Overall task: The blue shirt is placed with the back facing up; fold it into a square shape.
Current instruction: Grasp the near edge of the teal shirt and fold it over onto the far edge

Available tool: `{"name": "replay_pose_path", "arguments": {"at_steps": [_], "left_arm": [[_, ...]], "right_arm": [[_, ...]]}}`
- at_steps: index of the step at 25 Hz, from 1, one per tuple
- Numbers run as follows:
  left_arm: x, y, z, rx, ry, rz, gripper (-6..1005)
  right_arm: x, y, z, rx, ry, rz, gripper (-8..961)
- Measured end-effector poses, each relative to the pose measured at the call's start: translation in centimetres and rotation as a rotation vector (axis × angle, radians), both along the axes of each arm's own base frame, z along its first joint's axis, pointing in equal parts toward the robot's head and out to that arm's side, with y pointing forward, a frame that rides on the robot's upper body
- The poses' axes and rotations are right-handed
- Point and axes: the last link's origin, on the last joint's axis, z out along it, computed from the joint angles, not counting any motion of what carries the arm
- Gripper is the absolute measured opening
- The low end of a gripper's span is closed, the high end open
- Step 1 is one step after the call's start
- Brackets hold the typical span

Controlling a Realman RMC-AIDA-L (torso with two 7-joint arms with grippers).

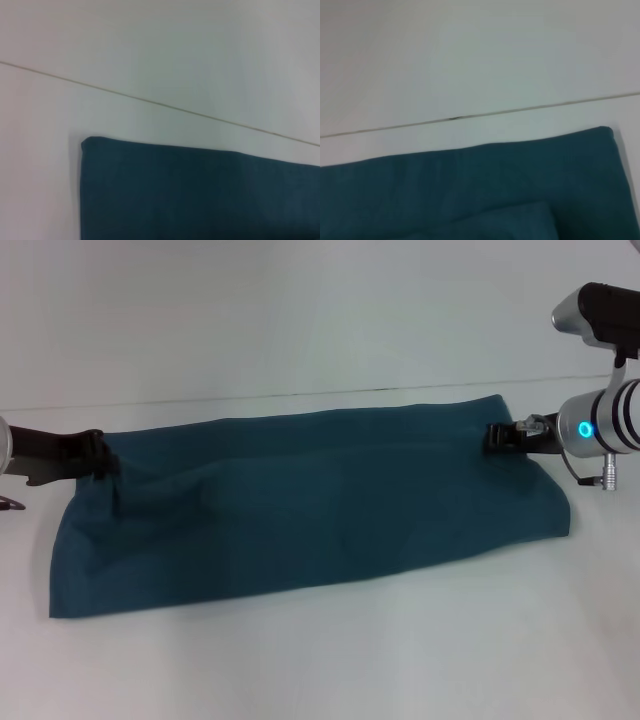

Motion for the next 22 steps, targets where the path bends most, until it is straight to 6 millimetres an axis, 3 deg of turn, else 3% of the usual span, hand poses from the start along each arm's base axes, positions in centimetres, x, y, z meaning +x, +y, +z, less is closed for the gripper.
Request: {"name": "replay_pose_path", "arguments": {"at_steps": [2,7,22], "left_arm": [[0.0,0.0,0.0,0.000,0.000,0.000,45],[0.0,-0.1,0.1,-0.005,-0.001,-0.001,46],[1.1,0.2,1.5,0.026,-0.016,-0.036,46]], "right_arm": [[-0.1,0.1,0.0,0.001,0.002,0.003,147],[-0.6,0.1,0.6,0.015,0.033,0.011,17],[-1.7,-0.2,4.4,0.109,0.111,0.027,18]]}}
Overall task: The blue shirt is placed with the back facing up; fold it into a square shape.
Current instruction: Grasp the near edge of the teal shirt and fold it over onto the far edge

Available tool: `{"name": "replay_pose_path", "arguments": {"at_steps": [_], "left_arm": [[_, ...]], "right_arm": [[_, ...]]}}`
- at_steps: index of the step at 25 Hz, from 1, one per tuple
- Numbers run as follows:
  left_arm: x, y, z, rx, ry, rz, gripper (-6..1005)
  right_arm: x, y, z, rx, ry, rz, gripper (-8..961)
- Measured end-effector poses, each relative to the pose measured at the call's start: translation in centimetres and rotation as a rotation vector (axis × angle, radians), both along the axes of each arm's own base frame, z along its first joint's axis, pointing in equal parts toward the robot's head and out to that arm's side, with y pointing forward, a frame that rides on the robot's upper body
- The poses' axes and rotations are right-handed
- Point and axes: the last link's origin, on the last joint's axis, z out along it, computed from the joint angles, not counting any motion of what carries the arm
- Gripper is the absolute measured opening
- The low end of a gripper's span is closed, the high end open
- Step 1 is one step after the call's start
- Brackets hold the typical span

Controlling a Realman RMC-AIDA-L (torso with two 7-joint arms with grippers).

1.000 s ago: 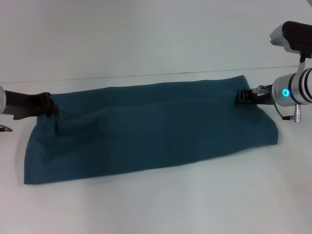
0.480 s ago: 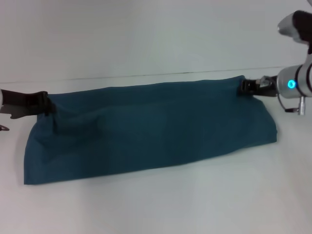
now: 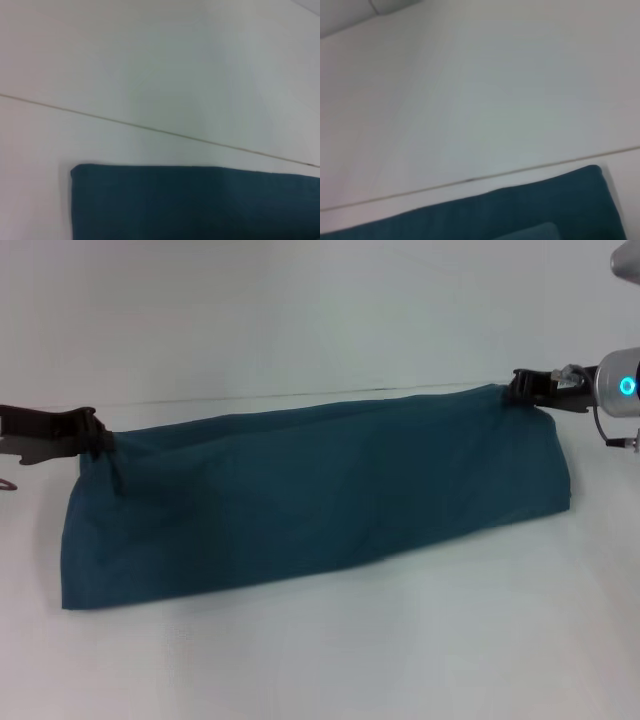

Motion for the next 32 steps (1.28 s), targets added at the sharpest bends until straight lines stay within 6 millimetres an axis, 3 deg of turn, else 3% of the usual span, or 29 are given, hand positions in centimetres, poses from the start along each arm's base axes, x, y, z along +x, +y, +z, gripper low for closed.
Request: {"name": "replay_pose_path", "arguments": {"at_steps": [10,16,23,32], "left_arm": [[0.9,0.5,1.1,0.063,-0.039,-0.025,45],[1.1,0.9,1.7,0.099,-0.066,-0.030,46],[0.2,1.6,0.1,0.128,-0.033,-0.007,45],[-0.3,2.0,-0.8,0.148,-0.011,0.001,45]], "right_arm": [[-0.7,-0.2,1.1,0.076,0.089,0.019,18],[0.0,-0.2,1.3,0.111,0.096,0.005,18],[1.3,0.5,0.3,0.162,0.032,-0.021,17],[1.3,1.5,-1.1,0.191,-0.039,-0.004,18]]}}
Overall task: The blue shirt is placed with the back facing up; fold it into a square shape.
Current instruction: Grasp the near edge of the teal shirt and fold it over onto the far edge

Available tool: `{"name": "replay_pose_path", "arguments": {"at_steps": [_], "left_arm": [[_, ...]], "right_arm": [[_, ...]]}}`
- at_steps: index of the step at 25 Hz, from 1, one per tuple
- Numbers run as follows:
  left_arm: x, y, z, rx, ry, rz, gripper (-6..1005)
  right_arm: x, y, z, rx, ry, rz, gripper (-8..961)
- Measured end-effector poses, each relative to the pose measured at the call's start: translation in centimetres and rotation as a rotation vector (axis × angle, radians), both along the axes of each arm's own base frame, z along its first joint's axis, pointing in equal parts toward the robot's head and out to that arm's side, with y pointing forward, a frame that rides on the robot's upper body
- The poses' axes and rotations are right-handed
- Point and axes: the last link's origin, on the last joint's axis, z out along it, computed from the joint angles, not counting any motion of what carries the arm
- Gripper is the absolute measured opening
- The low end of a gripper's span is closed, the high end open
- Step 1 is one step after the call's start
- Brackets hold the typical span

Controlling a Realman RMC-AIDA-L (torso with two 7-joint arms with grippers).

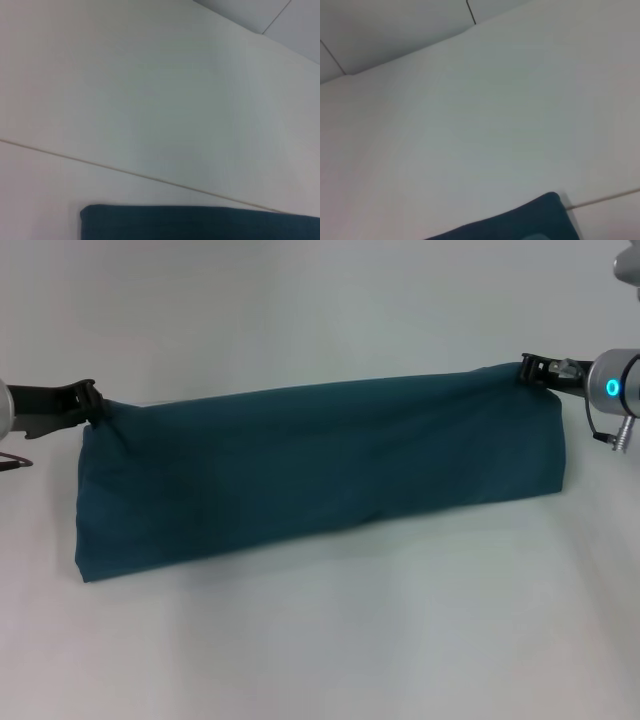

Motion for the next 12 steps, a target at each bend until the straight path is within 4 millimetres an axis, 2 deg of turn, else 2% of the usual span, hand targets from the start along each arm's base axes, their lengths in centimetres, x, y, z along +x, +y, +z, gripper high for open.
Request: {"name": "replay_pose_path", "arguments": {"at_steps": [12], "left_arm": [[0.04,0.33,-0.05,0.017,0.022,-0.015,53]], "right_arm": [[-0.81,0.51,-0.12,-0.003,-0.014,0.021,36]]}}
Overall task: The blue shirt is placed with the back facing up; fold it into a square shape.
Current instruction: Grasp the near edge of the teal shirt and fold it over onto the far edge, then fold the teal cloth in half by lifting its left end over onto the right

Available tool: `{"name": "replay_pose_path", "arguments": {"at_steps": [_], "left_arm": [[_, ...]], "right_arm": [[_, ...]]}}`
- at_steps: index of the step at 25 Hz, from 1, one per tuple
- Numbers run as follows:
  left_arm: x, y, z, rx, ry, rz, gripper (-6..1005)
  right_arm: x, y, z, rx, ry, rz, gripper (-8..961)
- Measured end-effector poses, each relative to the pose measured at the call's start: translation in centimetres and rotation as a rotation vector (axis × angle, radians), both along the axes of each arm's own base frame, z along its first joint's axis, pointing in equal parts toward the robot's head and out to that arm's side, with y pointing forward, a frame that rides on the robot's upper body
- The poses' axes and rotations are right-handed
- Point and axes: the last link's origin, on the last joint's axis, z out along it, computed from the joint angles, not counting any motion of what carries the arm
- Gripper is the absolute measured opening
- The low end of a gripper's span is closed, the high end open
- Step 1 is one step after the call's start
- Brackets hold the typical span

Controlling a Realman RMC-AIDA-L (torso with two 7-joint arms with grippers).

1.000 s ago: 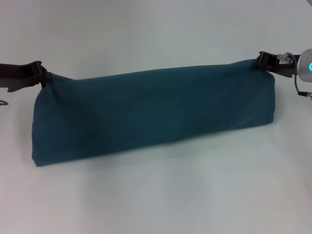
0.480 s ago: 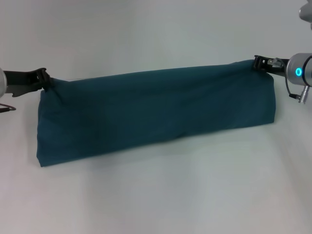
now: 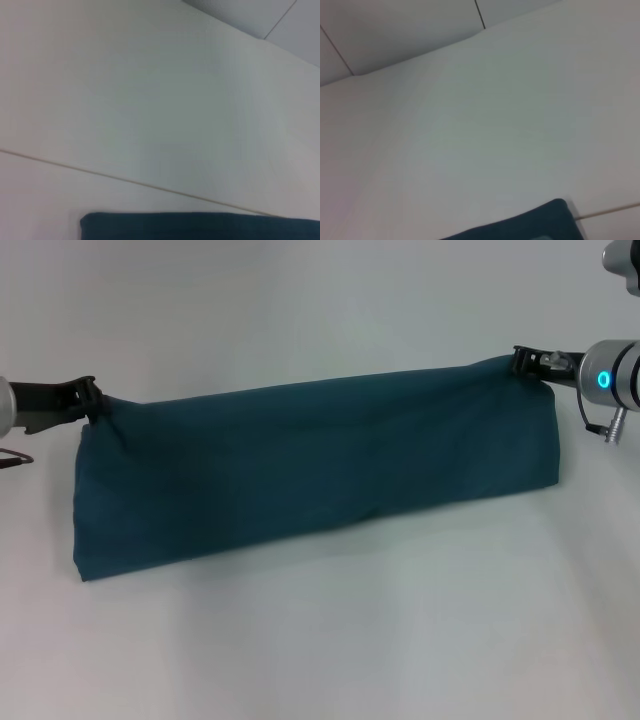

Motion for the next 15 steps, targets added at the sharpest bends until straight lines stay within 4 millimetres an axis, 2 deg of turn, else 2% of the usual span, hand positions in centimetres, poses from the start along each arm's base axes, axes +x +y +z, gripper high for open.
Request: {"name": "replay_pose_path", "arguments": {"at_steps": [6,11,12,15], "left_arm": [[-0.3,0.5,-0.3,0.024,0.034,0.015,76],[-1.4,0.5,0.2,0.073,0.033,0.054,94],[-1.5,0.4,0.3,0.076,0.030,0.059,98],[-2.2,0.1,1.1,0.086,0.016,0.076,220]], "right_arm": [[0.5,0.5,0.8,-0.020,-0.004,-0.023,92],[0.9,1.0,2.4,0.004,-0.015,-0.032,328],[1.1,1.0,2.8,0.007,-0.013,-0.036,350],[1.4,0.8,4.1,-0.007,0.013,-0.044,415]]}}
